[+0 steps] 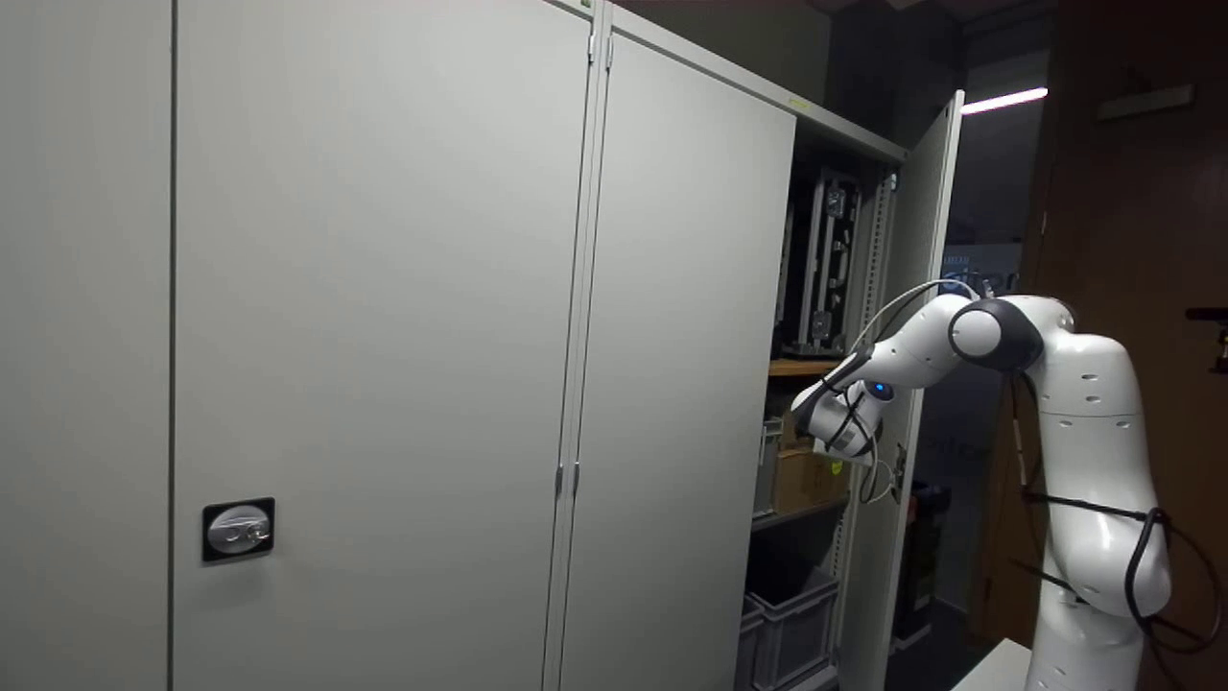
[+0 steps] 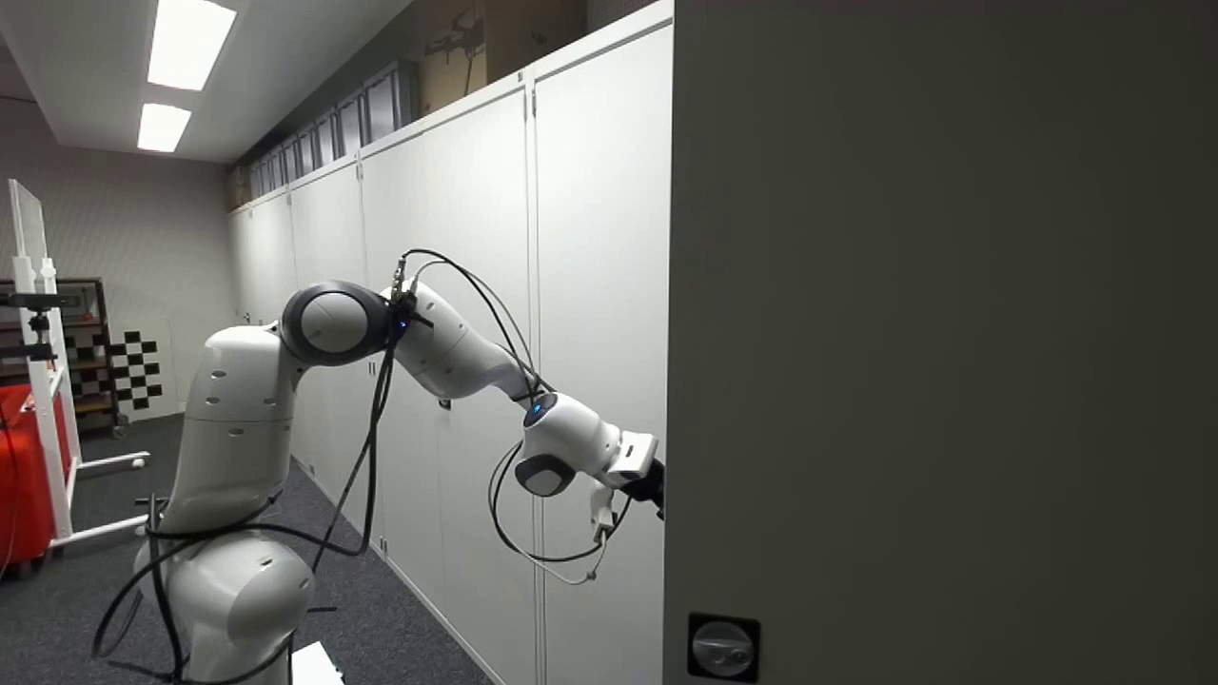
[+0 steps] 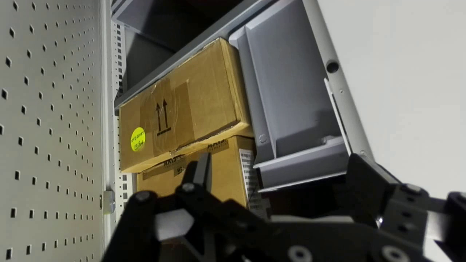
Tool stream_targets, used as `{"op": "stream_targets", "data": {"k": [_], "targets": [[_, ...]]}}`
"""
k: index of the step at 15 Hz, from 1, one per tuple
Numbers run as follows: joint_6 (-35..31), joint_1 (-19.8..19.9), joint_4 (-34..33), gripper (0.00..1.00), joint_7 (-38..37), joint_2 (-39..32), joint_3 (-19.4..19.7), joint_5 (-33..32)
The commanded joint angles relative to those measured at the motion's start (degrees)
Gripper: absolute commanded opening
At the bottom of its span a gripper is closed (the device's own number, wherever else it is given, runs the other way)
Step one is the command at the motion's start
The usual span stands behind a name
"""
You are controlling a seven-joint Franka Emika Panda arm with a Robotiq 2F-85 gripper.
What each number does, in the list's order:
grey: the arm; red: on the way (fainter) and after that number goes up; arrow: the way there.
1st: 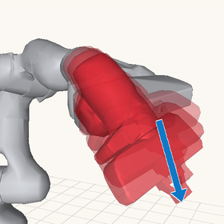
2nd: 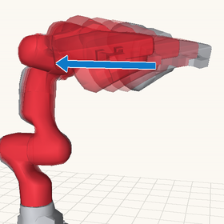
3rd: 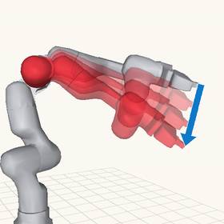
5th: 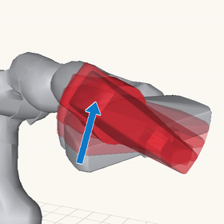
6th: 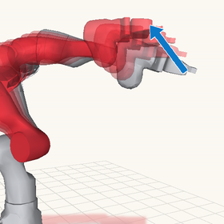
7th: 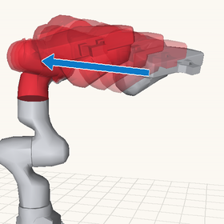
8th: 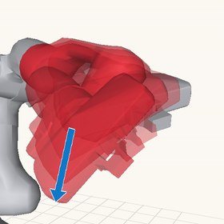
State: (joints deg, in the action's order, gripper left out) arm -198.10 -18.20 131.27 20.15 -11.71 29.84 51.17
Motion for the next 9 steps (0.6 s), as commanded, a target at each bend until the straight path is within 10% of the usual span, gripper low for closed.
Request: {"op": "stream_targets", "data": {"k": [1,9], "targets": [[0.0,-12.9,-6.6,1.0,2.0,-7.1,12.7,5.7],[0.0,-37.2,-6.4,1.0,-3.6,-22.5,32.9,10.8]]}}
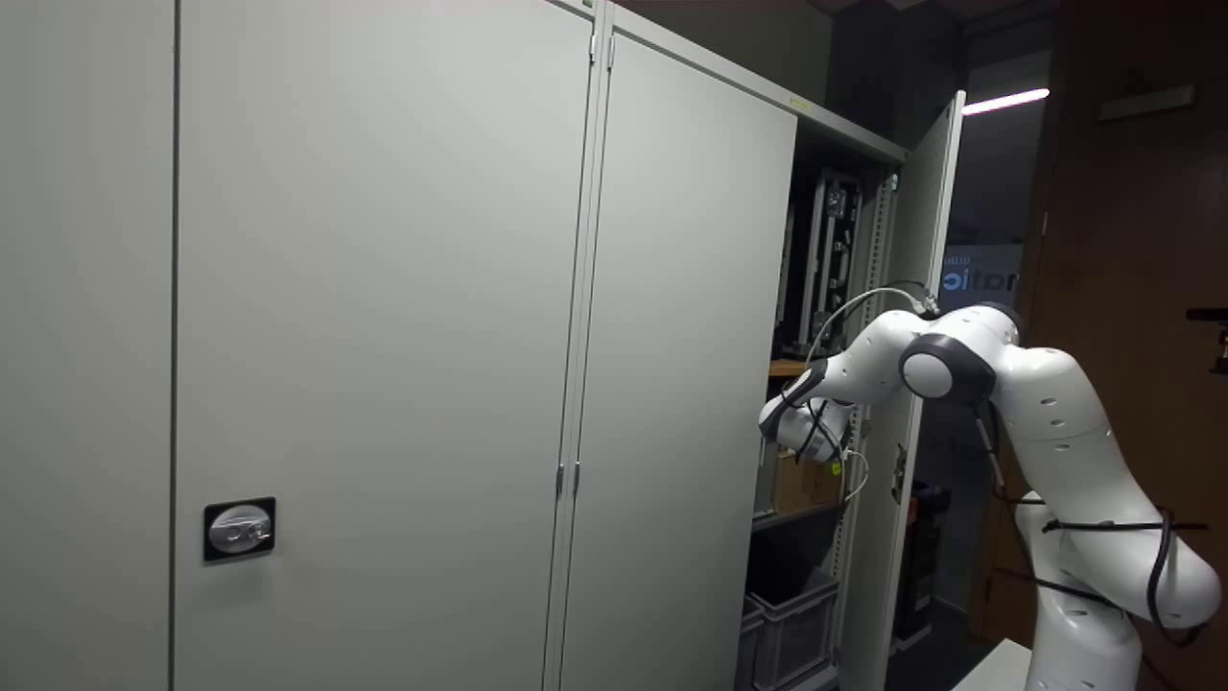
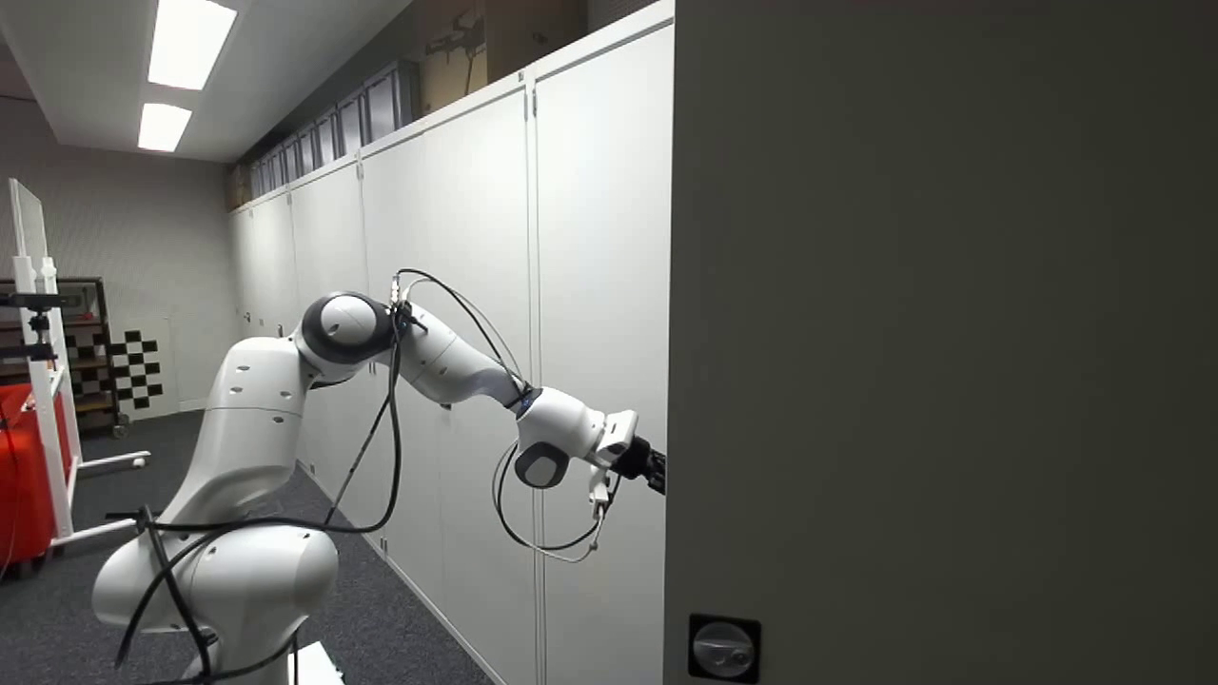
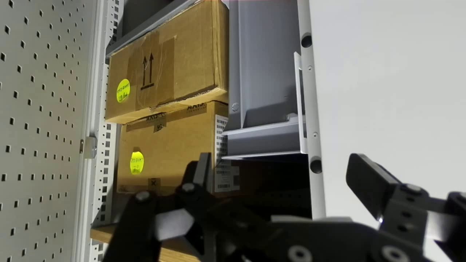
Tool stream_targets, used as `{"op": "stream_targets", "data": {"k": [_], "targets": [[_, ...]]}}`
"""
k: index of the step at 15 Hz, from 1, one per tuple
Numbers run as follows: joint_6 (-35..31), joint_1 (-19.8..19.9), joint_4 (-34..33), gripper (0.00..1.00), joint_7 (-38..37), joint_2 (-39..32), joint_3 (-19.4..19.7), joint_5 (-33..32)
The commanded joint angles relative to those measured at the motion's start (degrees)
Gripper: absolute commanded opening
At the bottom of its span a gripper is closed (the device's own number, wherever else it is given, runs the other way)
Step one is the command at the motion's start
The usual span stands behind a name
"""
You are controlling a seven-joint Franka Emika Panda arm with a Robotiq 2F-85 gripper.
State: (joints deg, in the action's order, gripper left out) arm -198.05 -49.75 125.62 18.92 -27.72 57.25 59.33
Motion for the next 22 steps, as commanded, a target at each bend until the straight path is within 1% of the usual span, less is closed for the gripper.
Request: {"op": "stream_targets", "data": {"k": [1,3,7,14,17,22], "targets": [[0.0,-7.2,-0.4,1.0,-3.2,-8.1,6.8,3.3],[0.0,-9.5,0.0,1.0,-5.0,-11.5,8.6,4.5],[0.0,-11.0,0.9,1.0,-8.7,-15.5,10.0,7.3],[0.0,-9.4,0.5,1.0,-12.6,-22.8,12.3,12.5],[0.0,-8.7,0.1,1.0,-13.9,-27.3,13.6,15.0],[0.0,-6.8,0.1,1.0,-13.3,-30.8,13.2,19.0]]}}
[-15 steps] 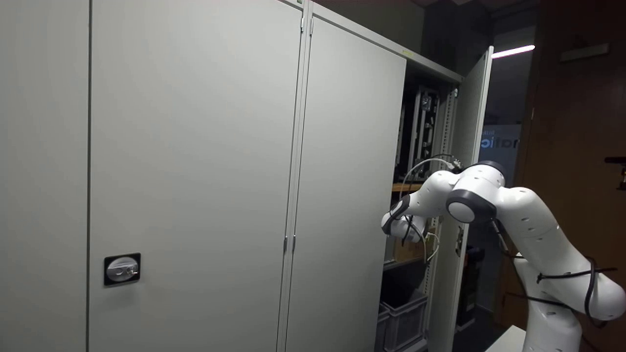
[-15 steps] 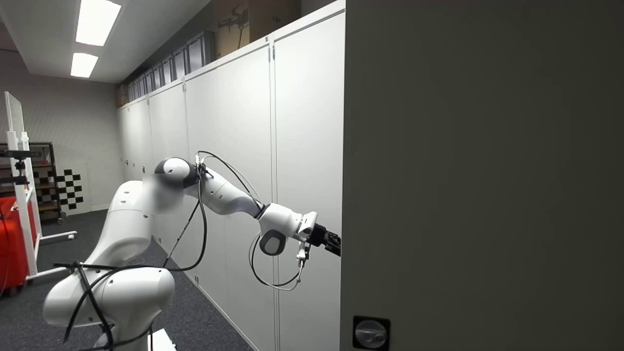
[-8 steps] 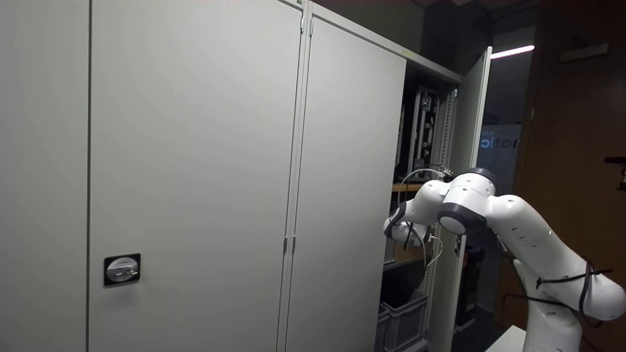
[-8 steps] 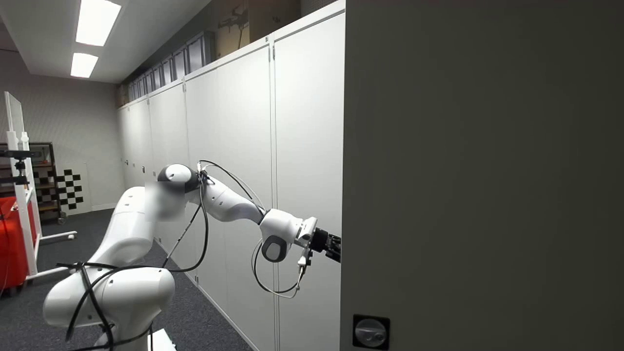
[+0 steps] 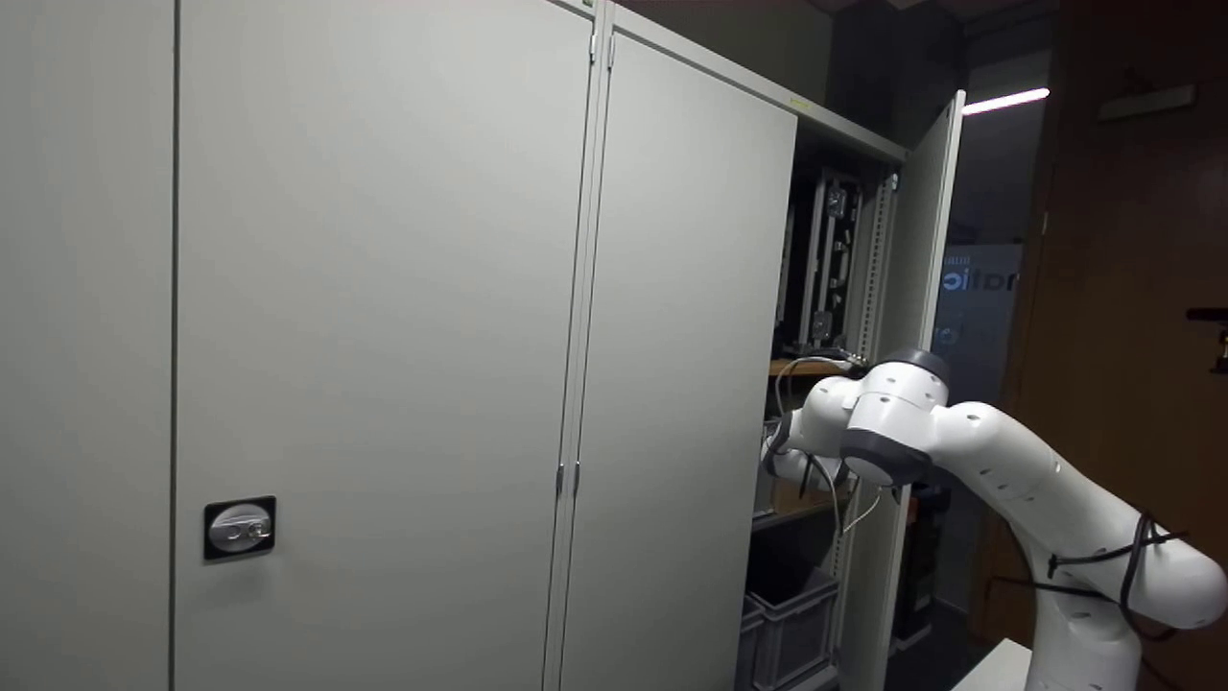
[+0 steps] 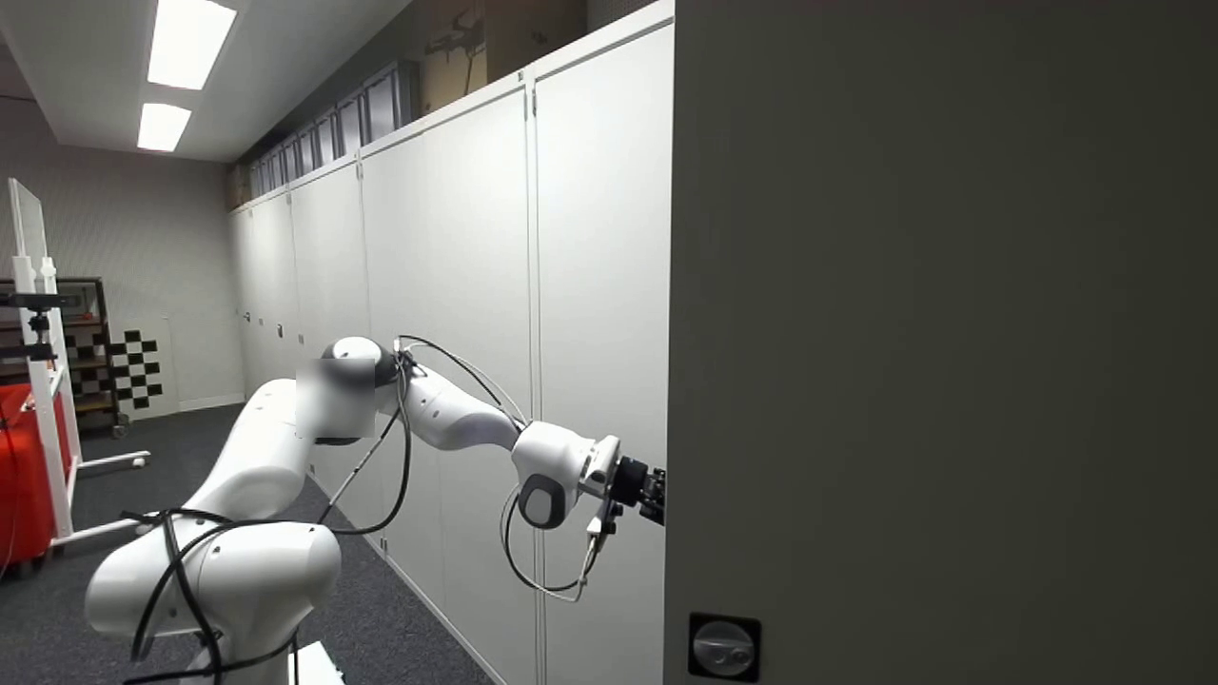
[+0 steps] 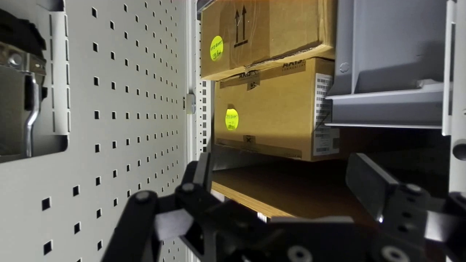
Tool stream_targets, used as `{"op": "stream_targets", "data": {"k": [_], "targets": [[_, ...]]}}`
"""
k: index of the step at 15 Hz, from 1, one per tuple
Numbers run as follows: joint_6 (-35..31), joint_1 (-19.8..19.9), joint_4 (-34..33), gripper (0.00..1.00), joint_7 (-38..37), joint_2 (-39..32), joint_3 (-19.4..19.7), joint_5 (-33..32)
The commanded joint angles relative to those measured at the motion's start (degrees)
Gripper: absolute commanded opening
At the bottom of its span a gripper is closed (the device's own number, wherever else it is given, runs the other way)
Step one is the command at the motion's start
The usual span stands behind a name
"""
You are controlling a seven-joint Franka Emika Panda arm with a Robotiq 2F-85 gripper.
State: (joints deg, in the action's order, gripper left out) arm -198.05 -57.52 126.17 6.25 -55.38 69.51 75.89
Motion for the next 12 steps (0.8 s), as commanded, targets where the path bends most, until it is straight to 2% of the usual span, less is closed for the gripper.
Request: {"op": "stream_targets", "data": {"k": [1,5,7,8,12], "targets": [[0.1,1.3,-0.6,1.0,-0.4,-3.9,1.0,3.4],[0.8,2.3,-0.9,1.0,0.3,-5.8,1.4,6.3],[0.9,2.8,-1.2,0.87,0.7,-6.5,1.5,7.3],[0.9,3.0,-1.2,0.92,0.9,-6.7,1.5,7.8],[0.8,3.1,-1.2,1.0,1.2,-6.8,1.7,8.9]]}}
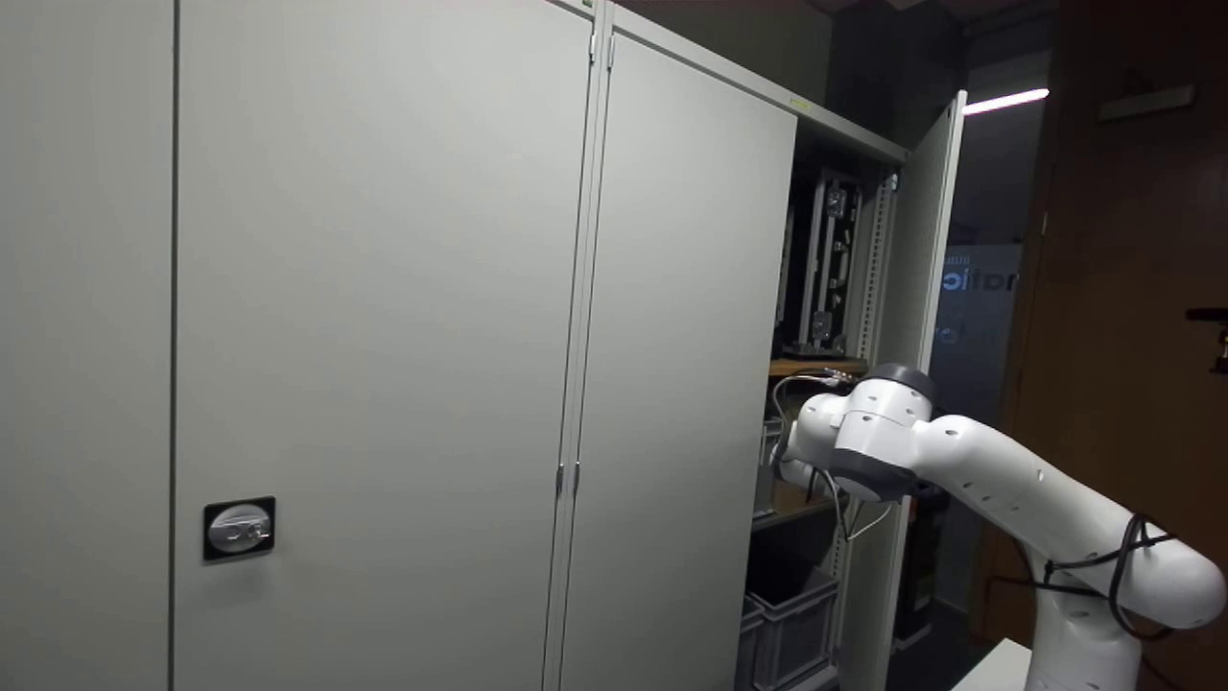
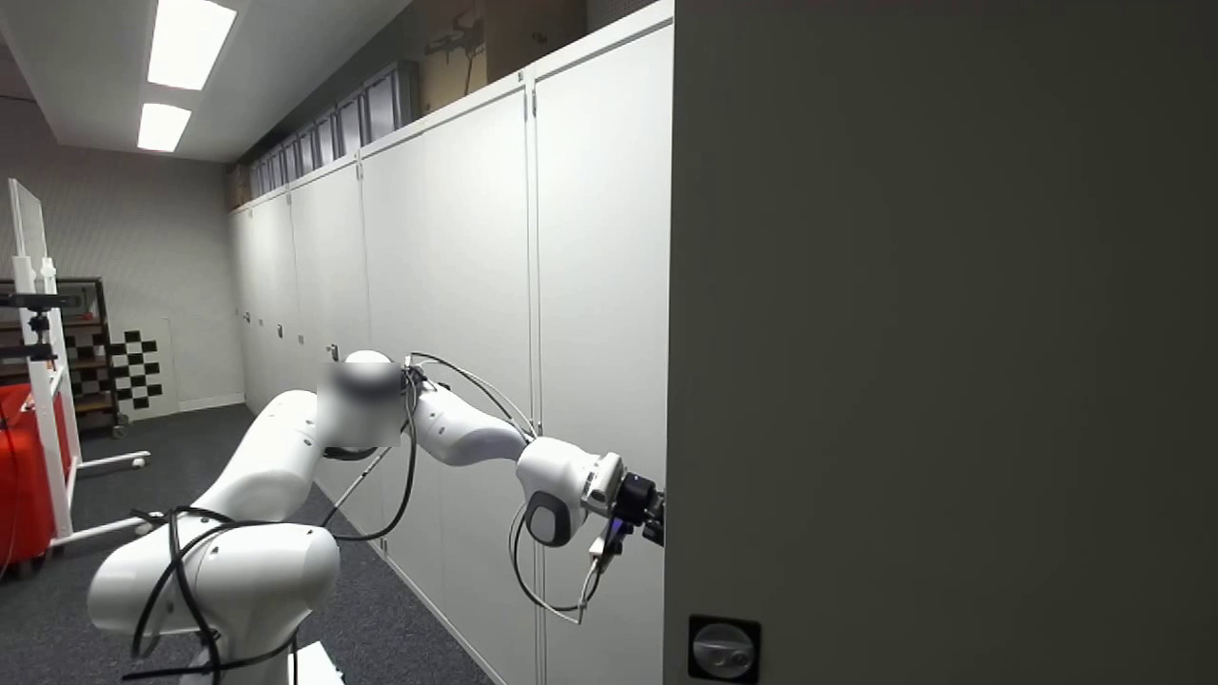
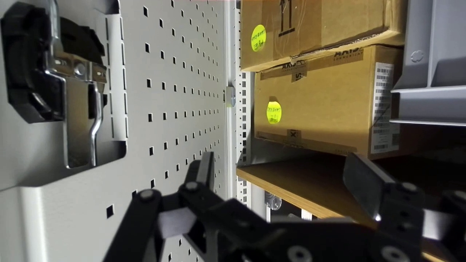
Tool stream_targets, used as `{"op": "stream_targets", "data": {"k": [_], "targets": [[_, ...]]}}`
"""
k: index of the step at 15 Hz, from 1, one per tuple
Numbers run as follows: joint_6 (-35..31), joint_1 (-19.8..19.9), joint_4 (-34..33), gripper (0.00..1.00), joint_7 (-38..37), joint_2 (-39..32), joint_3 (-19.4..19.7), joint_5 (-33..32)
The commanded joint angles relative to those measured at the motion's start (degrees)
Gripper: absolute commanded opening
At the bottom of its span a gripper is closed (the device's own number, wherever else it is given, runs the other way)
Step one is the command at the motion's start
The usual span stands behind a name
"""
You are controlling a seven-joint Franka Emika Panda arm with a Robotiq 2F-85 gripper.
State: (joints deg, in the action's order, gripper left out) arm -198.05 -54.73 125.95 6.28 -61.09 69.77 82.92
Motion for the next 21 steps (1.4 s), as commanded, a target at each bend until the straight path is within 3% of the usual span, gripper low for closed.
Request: {"op": "stream_targets", "data": {"k": [1,21], "targets": [[0.8,0.4,-1.0,1.0,1.2,-1.0,1.5,1.9],[0.0,-0.2,-1.9,1.0,0.1,0.0,0.5,0.5]]}}
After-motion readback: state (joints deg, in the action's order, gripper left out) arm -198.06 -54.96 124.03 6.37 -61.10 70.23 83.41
